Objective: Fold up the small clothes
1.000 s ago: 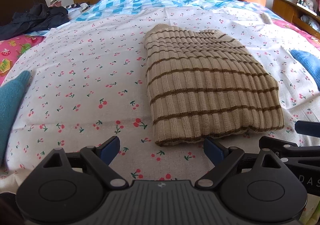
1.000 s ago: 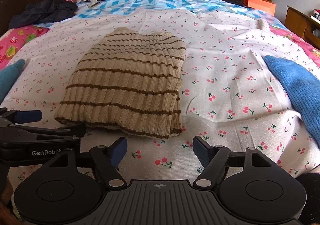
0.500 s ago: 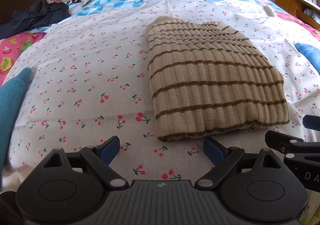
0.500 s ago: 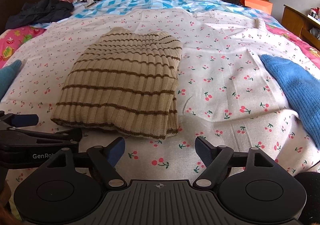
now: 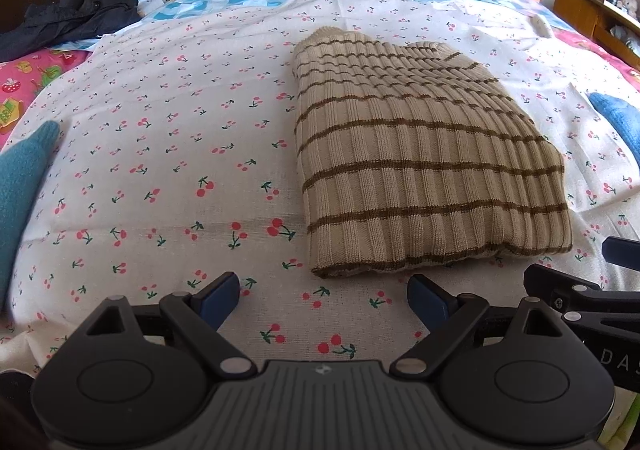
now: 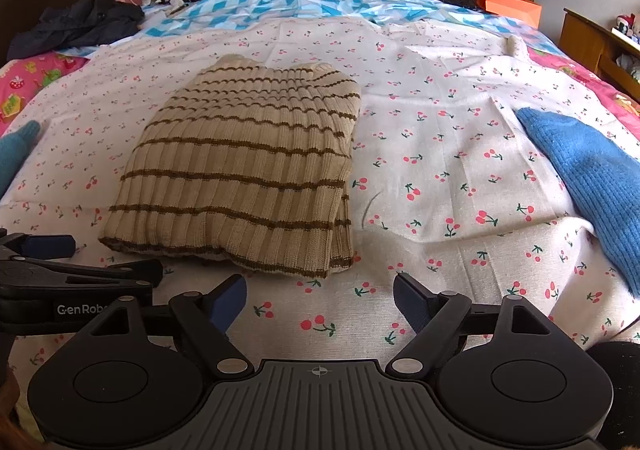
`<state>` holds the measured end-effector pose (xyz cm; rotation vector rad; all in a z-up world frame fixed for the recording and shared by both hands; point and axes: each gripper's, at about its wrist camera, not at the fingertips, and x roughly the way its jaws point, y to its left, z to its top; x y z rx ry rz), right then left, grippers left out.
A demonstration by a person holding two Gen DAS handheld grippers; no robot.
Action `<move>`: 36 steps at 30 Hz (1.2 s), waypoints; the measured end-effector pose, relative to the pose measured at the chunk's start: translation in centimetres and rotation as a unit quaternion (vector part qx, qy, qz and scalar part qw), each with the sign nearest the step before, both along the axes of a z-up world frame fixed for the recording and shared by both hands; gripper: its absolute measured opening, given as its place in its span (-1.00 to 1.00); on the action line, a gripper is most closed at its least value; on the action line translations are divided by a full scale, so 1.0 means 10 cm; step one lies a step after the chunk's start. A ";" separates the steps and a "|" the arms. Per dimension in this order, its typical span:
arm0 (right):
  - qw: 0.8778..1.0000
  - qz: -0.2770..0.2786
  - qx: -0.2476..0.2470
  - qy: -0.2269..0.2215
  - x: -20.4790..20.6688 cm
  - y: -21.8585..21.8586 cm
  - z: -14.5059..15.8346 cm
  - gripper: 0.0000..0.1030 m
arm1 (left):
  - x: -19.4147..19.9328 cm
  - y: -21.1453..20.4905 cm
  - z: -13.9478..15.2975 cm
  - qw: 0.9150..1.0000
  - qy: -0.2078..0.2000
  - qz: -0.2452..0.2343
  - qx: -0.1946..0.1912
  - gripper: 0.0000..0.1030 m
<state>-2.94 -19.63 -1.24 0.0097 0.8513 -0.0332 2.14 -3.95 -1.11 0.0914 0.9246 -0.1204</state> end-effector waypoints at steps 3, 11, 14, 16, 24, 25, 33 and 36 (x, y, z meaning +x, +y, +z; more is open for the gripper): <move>1.000 -0.001 0.000 0.000 0.00 0.00 0.00 0.62 | 0.00 0.00 0.01 1.000 0.000 0.000 -0.001 0.86; 1.000 -0.003 -0.001 -0.001 -0.01 -0.01 0.00 0.62 | -0.01 0.01 0.01 1.000 -0.001 0.000 -0.001 0.86; 1.000 -0.002 -0.003 0.000 -0.01 -0.01 0.00 0.62 | -0.01 0.01 0.01 1.000 -0.001 0.000 -0.001 0.86; 1.000 -0.002 -0.006 0.000 -0.01 0.00 0.00 0.62 | -0.01 0.01 0.02 1.000 -0.002 -0.001 0.000 0.86; 1.000 -0.013 -0.014 0.008 0.02 -0.02 -0.04 0.63 | -0.04 -0.03 0.02 1.000 -0.001 -0.005 0.000 0.86; 1.000 -0.013 -0.014 0.009 0.02 -0.02 -0.04 0.63 | -0.05 -0.03 0.02 1.000 0.000 -0.005 0.000 0.86; 1.000 -0.014 -0.013 0.012 0.02 -0.02 -0.05 0.63 | -0.06 -0.04 0.02 1.000 0.004 -0.004 0.004 0.87; 1.000 -0.014 -0.013 0.013 0.02 -0.02 -0.05 0.63 | -0.06 -0.04 0.02 1.000 0.005 -0.003 0.003 0.86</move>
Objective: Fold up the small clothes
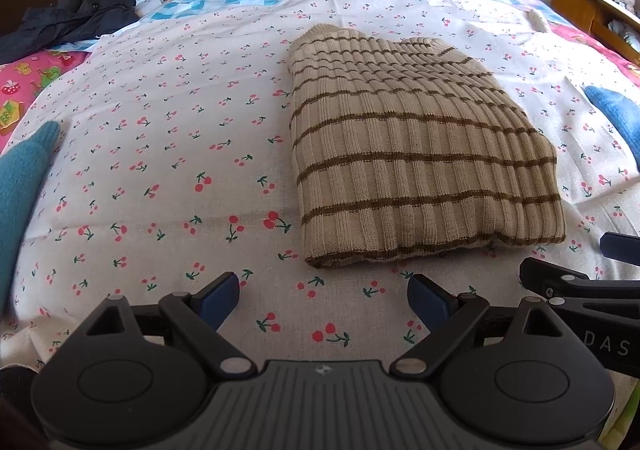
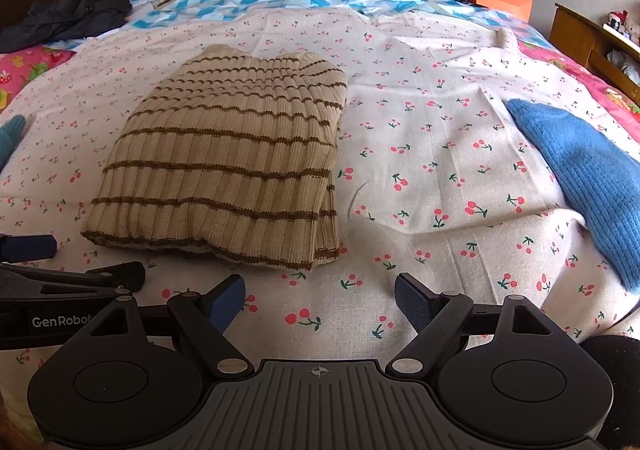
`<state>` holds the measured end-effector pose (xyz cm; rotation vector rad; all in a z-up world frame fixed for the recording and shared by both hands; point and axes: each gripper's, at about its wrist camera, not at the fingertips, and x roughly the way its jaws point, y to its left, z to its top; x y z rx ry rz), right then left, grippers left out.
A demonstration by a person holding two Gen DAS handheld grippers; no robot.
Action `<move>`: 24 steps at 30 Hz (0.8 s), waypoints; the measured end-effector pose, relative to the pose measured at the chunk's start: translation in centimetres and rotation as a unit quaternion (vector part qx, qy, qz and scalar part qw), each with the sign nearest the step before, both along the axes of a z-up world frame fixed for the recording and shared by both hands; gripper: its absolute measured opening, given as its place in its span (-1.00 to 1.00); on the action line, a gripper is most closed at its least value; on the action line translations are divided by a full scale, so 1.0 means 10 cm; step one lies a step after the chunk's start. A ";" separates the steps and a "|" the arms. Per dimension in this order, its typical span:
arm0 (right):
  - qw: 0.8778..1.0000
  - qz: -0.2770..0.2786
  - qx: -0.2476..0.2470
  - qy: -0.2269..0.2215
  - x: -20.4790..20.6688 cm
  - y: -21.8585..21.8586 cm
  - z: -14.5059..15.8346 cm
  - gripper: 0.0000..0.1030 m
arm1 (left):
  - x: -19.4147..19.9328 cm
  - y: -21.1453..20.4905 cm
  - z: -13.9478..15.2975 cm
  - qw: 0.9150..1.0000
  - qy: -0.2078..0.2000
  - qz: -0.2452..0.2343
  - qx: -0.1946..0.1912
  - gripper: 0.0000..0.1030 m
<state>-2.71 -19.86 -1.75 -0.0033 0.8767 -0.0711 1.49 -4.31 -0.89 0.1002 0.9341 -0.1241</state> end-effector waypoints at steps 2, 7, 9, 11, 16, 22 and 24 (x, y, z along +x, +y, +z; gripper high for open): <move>1.000 0.000 0.001 0.000 0.00 0.00 0.00 0.63 | 0.00 0.00 0.00 1.000 0.000 0.000 -0.001 0.86; 1.000 -0.001 0.003 0.004 0.00 0.00 -0.01 0.63 | 0.00 0.00 -0.01 1.000 0.002 0.001 0.001 0.86; 1.000 -0.002 0.003 0.005 0.00 -0.01 -0.01 0.63 | 0.00 0.01 -0.01 1.000 0.003 0.001 0.001 0.86; 1.000 -0.002 0.004 0.005 0.00 0.00 -0.02 0.63 | 0.00 0.01 -0.01 1.000 0.005 0.002 0.000 0.86; 1.000 -0.002 0.003 0.006 0.00 0.00 -0.02 0.63 | 0.01 0.00 -0.02 1.000 0.007 0.003 0.000 0.86; 1.000 -0.002 0.003 0.005 0.01 0.00 -0.02 0.63 | 0.01 0.00 -0.02 1.000 0.005 0.003 0.000 0.86; 1.000 -0.002 0.003 0.006 0.01 0.00 -0.02 0.63 | 0.01 0.00 -0.02 1.000 0.005 0.002 0.000 0.86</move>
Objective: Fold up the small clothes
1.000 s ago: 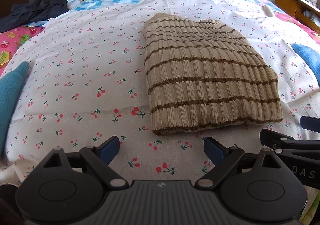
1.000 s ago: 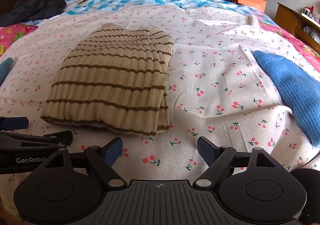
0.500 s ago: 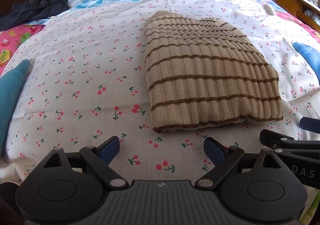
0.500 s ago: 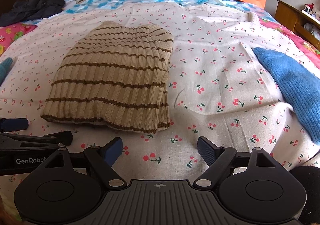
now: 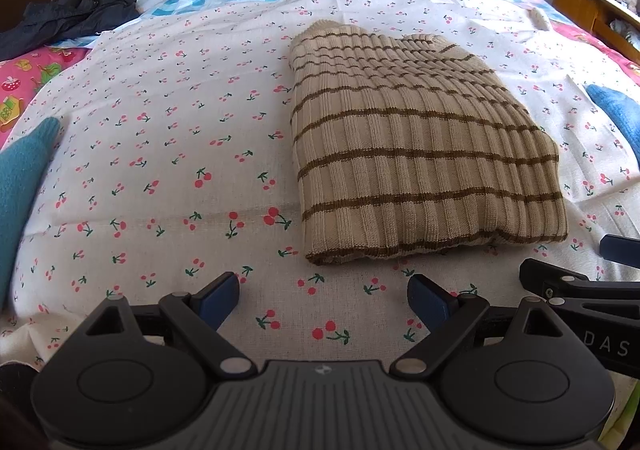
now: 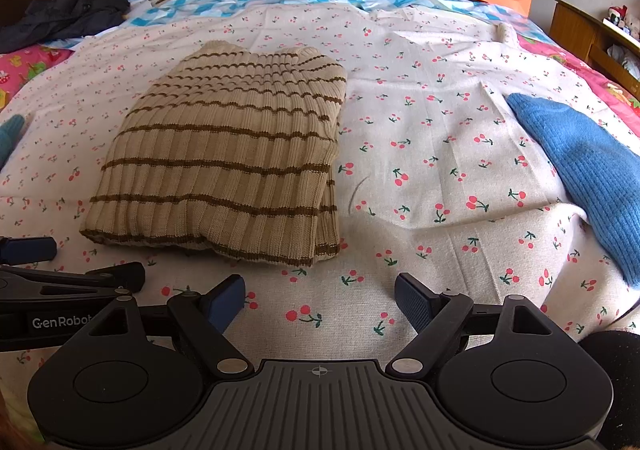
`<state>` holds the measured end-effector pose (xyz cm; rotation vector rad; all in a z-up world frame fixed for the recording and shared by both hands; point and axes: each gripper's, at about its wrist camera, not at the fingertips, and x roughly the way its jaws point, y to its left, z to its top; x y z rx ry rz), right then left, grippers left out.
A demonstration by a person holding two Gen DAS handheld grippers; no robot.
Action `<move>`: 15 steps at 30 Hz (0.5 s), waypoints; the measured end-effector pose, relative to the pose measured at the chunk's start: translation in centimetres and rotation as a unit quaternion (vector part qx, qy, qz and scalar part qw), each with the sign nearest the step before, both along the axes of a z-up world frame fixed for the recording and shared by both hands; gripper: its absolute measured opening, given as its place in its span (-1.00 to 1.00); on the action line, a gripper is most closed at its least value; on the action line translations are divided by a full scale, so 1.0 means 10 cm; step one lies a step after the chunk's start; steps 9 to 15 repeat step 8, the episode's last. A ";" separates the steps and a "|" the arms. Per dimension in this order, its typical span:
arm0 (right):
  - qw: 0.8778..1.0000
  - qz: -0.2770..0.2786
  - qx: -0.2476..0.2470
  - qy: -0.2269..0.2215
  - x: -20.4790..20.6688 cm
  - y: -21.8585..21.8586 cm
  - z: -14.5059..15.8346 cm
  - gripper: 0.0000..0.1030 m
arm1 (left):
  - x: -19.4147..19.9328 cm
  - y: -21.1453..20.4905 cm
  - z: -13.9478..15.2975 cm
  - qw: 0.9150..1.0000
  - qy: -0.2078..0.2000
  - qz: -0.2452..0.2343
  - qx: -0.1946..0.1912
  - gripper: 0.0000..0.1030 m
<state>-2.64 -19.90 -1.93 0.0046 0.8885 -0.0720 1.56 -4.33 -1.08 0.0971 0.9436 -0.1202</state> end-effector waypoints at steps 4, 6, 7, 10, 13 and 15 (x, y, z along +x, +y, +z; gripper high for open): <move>1.000 0.000 0.000 0.000 0.00 0.00 0.00 0.63 | 0.00 0.00 0.00 1.000 -0.002 0.000 0.002 0.86; 1.000 0.000 0.000 0.000 0.00 0.00 0.00 0.63 | 0.00 0.00 0.01 1.000 -0.002 0.000 0.002 0.86; 1.000 0.000 0.000 0.000 0.00 0.00 0.00 0.63 | 0.00 0.00 0.01 1.000 -0.002 0.000 0.002 0.86; 1.000 0.000 0.000 0.000 0.00 0.00 0.00 0.63 | 0.00 0.00 0.01 1.000 -0.002 0.000 0.002 0.86; 1.000 0.000 0.000 0.000 0.00 0.00 0.00 0.63 | 0.00 0.00 0.01 1.000 -0.002 0.000 0.002 0.86; 1.000 0.000 0.000 0.000 0.00 0.00 0.00 0.63 | 0.00 0.00 0.01 1.000 -0.002 0.000 0.002 0.86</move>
